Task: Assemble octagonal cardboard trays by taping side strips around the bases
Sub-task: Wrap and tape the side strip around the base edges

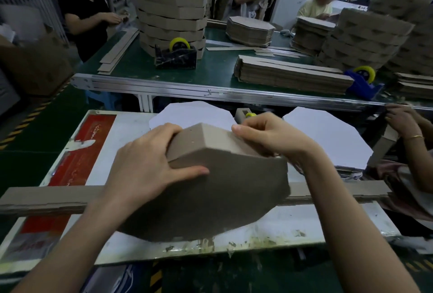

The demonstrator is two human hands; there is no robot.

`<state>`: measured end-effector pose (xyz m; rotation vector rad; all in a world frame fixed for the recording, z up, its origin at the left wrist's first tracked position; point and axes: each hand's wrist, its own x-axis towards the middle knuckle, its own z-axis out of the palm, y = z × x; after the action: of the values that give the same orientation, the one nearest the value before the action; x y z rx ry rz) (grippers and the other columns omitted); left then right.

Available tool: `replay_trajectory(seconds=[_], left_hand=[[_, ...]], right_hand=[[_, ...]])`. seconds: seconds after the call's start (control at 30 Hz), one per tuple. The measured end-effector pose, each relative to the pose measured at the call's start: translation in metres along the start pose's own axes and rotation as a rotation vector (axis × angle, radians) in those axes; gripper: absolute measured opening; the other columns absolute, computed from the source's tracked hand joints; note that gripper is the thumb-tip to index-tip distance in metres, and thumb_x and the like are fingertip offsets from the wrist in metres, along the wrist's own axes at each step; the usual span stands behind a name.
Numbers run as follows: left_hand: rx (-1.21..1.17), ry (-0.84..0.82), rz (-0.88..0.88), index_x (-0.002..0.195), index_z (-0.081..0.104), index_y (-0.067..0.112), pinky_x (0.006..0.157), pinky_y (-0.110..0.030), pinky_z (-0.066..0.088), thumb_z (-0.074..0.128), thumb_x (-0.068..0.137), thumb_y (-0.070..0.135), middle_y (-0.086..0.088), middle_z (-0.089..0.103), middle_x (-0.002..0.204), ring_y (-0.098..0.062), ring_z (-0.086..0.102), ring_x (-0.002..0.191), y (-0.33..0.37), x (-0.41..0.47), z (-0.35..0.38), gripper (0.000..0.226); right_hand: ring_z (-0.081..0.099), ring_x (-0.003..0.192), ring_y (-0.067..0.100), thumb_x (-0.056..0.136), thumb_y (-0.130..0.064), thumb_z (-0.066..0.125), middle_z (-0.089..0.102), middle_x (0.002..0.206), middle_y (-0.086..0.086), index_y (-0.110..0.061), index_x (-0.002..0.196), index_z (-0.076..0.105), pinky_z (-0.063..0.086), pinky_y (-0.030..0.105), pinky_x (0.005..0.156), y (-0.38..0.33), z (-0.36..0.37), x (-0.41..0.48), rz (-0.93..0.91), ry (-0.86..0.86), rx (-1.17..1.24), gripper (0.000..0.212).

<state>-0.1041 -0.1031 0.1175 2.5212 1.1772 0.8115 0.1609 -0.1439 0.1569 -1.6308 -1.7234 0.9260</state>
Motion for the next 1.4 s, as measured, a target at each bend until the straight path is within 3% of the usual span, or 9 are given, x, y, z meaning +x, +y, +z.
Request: replay_trajectory(seconds=[0.17, 0.33, 0.53, 0.77, 0.93, 1.13, 1.23, 1.33, 1.4], left_hand=[[-0.192, 0.020, -0.096, 0.111, 0.050, 0.037, 0.066, -0.020, 0.043, 0.059, 0.057, 0.082, 0.027, 0.050, 0.096, -0.002, 0.052, 0.086, -0.026, -0.021, 0.013, 0.071], [-0.262, 0.018, -0.125, 0.113, 0.044, 0.043, 0.067, -0.018, 0.042, 0.055, 0.059, 0.089, 0.029, 0.049, 0.102, 0.002, 0.053, 0.092, -0.046, -0.034, 0.019, 0.073], [-0.207, 0.034, 0.024, 0.138, 0.027, 0.049, 0.082, -0.020, 0.039, 0.053, 0.070, 0.080, 0.027, 0.037, 0.126, 0.009, 0.035, 0.108, -0.028, -0.023, 0.015, 0.079], [-0.156, 0.008, 0.046, 0.130, 0.046, 0.036, 0.084, -0.027, 0.040, 0.051, 0.076, 0.079, 0.016, 0.049, 0.123, 0.009, 0.034, 0.104, -0.027, -0.017, 0.015, 0.069], [-0.105, 0.022, 0.104, 0.128, 0.058, 0.034, 0.091, -0.036, 0.046, 0.046, 0.082, 0.069, 0.011, 0.053, 0.127, -0.009, 0.046, 0.116, -0.022, -0.017, 0.012, 0.058], [-0.170, 0.017, 0.162, 0.123, 0.060, 0.044, 0.092, -0.041, 0.045, 0.047, 0.085, 0.062, 0.010, 0.061, 0.127, -0.015, 0.051, 0.114, -0.008, -0.013, 0.011, 0.044], [-0.210, -0.019, 0.127, 0.120, 0.057, 0.047, 0.093, -0.040, 0.044, 0.051, 0.083, 0.062, 0.013, 0.060, 0.128, -0.013, 0.049, 0.114, -0.002, -0.004, 0.012, 0.040], [-0.211, -0.032, 0.101, 0.117, 0.059, 0.048, 0.093, -0.040, 0.044, 0.054, 0.081, 0.058, 0.018, 0.058, 0.126, -0.011, 0.049, 0.114, 0.007, 0.007, 0.014, 0.038], [-0.197, -0.043, 0.102, 0.115, 0.061, 0.050, 0.093, -0.039, 0.043, 0.053, 0.079, 0.059, 0.026, 0.053, 0.121, -0.010, 0.048, 0.113, 0.013, 0.015, 0.016, 0.038]], right_hand=[[0.054, 0.057, 0.001, 0.084, -0.046, 0.071, 0.066, 0.064, -0.009, -0.022, 0.076, 0.076, 0.039, 0.014, 0.054, -0.019, -0.006, 0.008, -0.065, -0.034, -0.094, 0.025], [0.056, 0.066, 0.008, 0.080, -0.046, 0.070, 0.073, 0.079, 0.009, -0.013, 0.091, 0.076, 0.042, 0.024, 0.062, -0.018, 0.014, 0.014, -0.053, -0.084, -0.125, 0.035], [0.055, 0.061, -0.002, 0.088, -0.027, 0.071, 0.065, 0.063, -0.017, -0.012, 0.090, 0.074, 0.041, 0.012, 0.059, -0.016, 0.034, 0.019, -0.083, -0.127, -0.071, 0.015], [0.056, 0.061, -0.003, 0.089, -0.028, 0.072, 0.065, 0.063, -0.018, -0.017, 0.088, 0.074, 0.042, 0.012, 0.058, -0.017, 0.040, 0.023, -0.089, -0.087, -0.069, 0.012], [0.054, 0.060, -0.003, 0.089, -0.028, 0.071, 0.063, 0.062, -0.018, -0.020, 0.084, 0.072, 0.040, 0.012, 0.058, -0.016, 0.044, 0.028, -0.071, -0.092, -0.062, 0.010], [0.062, 0.069, 0.006, 0.080, -0.050, 0.067, 0.072, 0.075, -0.005, -0.019, 0.086, 0.075, 0.048, 0.017, 0.063, -0.012, 0.030, 0.023, -0.042, -0.181, -0.034, 0.032], [0.059, 0.067, 0.004, 0.092, -0.049, 0.061, 0.069, 0.073, -0.006, -0.022, 0.081, 0.075, 0.046, 0.017, 0.062, 0.008, 0.019, 0.033, 0.019, 0.011, 0.018, 0.033], [0.059, 0.075, 0.011, 0.099, -0.030, 0.057, 0.068, 0.084, 0.003, -0.012, 0.093, 0.073, 0.051, 0.020, 0.059, 0.046, 0.008, 0.058, 0.213, 0.391, 0.168, 0.025], [0.056, 0.077, 0.017, 0.100, -0.023, 0.054, 0.060, 0.092, 0.010, -0.006, 0.105, 0.069, 0.050, 0.019, 0.053, 0.075, 0.000, 0.072, 0.381, 0.450, 0.140, 0.023]])
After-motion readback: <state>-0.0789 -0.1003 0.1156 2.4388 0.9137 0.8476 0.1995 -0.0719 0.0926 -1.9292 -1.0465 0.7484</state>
